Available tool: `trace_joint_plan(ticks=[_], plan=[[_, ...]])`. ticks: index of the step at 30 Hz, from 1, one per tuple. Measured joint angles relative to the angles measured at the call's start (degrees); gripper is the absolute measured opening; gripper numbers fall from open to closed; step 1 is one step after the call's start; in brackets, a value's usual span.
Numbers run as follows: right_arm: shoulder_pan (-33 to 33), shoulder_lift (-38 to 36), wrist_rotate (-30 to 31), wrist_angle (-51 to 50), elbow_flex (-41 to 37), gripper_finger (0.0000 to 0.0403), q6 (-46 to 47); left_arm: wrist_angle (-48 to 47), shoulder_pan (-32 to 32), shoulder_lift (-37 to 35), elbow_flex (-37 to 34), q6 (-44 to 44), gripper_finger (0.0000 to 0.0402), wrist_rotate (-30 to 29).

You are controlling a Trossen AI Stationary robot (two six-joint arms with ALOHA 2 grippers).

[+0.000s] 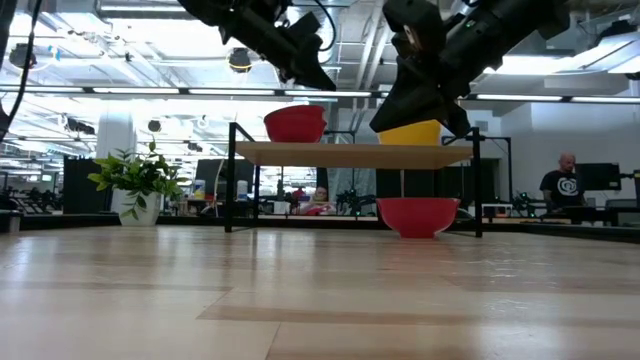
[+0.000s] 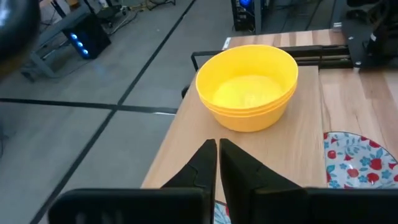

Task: Pick & Place Mini bowls
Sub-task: Stack the red bowl on the other stacked red bowls on the shelf

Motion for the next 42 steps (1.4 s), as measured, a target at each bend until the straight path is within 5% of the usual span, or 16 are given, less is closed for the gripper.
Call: trace_joint_plan(ticks=[42], plan=[[0.31,0.00,0.00,-0.19,0.09,0.0000,-2.31,1.50,1.47,-3.14,-4.07,3.51,0.0006,0.48]])
